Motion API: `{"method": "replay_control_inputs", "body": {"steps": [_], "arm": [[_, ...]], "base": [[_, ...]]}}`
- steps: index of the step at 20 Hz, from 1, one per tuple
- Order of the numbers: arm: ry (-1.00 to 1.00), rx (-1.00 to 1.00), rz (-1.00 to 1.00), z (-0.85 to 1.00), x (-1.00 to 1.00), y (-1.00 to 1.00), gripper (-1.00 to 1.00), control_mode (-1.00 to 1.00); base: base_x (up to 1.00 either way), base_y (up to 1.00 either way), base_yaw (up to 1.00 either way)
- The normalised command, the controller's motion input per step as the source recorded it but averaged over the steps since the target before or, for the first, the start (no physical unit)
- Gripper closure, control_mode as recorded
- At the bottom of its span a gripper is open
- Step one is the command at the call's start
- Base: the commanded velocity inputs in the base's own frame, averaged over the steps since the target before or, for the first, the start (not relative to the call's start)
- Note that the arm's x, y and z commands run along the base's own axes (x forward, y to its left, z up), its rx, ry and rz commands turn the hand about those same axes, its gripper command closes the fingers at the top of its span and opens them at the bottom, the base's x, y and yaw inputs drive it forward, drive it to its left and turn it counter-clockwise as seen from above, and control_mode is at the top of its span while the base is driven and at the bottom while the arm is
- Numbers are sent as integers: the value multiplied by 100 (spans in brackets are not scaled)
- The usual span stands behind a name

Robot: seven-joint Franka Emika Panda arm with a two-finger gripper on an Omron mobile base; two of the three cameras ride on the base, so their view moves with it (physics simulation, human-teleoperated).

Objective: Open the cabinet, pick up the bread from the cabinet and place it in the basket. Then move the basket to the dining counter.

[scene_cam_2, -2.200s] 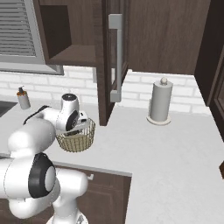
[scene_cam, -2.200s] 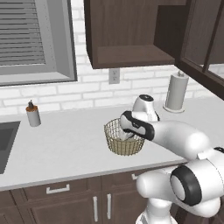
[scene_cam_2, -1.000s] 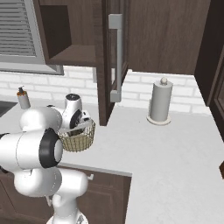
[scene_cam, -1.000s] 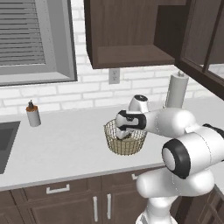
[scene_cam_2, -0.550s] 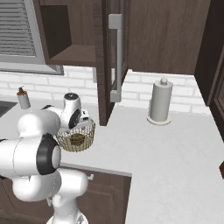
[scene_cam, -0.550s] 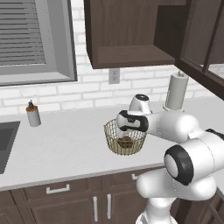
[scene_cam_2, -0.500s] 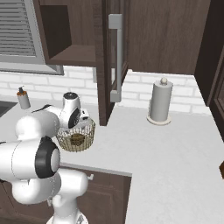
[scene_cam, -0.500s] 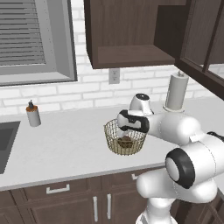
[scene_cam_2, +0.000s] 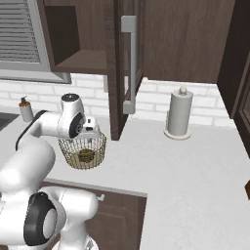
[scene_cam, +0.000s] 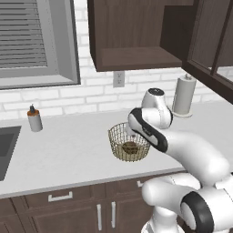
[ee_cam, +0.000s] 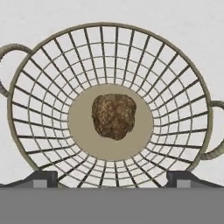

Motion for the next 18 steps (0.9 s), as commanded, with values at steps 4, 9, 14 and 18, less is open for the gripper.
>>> {"method": "replay_control_inputs", "body": {"steps": [4, 9, 14, 18], "arm": [[10, 20, -58, 1, -63, -25, -100, -100], [4, 8, -45, -2, -37, -28, -100, -100], [-10, 0, -26, 0, 0, -14, -100, -100], [0, 7, -15, -2, 0, -11, -100, -100]], "base": [[0, 0, 0], [0, 0, 0], [0, 0, 0], [0, 0, 0]]}}
